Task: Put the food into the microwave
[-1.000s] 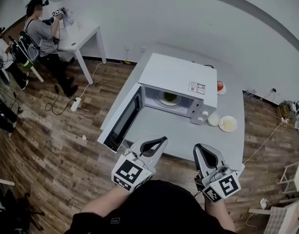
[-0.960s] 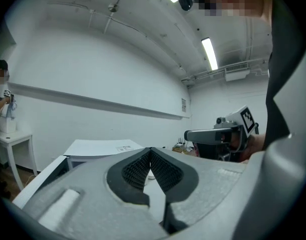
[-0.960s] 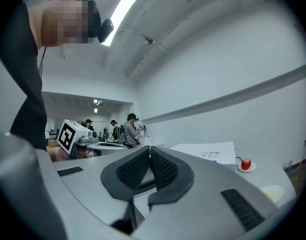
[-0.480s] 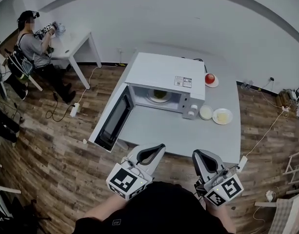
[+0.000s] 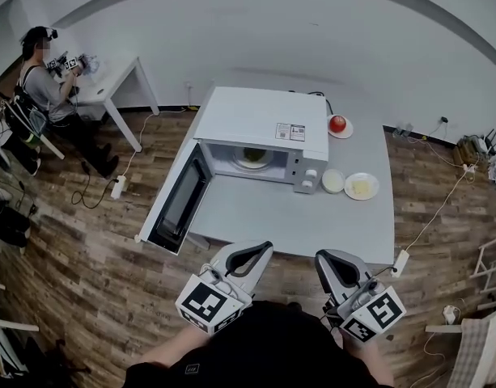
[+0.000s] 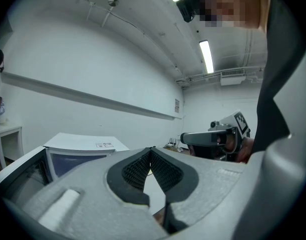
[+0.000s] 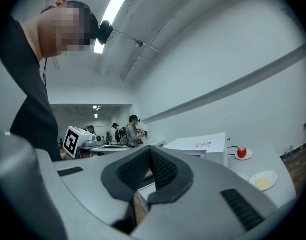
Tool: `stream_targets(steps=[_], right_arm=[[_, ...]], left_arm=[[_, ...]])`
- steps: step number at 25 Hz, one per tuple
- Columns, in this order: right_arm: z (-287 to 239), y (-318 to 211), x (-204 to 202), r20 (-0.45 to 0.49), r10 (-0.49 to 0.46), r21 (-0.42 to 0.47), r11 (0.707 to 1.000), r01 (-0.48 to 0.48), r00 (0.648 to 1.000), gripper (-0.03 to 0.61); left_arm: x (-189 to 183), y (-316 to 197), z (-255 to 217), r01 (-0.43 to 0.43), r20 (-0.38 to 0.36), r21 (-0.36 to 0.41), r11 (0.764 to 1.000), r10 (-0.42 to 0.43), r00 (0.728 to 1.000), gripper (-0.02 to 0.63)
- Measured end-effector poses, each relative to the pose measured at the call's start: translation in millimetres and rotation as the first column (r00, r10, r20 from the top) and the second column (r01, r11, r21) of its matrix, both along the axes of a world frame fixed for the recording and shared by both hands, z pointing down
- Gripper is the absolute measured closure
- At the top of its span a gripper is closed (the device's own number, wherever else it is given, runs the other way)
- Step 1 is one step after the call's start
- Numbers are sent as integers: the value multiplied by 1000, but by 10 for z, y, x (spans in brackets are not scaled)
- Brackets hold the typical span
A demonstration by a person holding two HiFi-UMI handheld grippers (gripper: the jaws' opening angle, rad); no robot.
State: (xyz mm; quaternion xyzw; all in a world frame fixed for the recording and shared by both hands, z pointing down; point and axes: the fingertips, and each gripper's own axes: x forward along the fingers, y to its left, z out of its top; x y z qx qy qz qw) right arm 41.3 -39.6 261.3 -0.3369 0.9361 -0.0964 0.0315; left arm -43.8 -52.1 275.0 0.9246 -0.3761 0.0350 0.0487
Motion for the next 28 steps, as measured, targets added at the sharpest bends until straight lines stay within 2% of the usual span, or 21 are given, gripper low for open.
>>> stream_targets(steps=[3,18,28], right_arm=[[-7,-27,5,-24,7,10,1000,-6,1000,566],[142,-123,-88,0,5,-42,999,-5,1000,566],[149,-145,-100,-31,10,-30,999,-11,999,566]], left_arm=[[-21,-31,-22,-1,3,9,1000,1,1000,606],[-152,-113,-33,9,11,27,1000,-9,1000,606],[-166,-133,-41,6,18,34,999,-7,1000,606]])
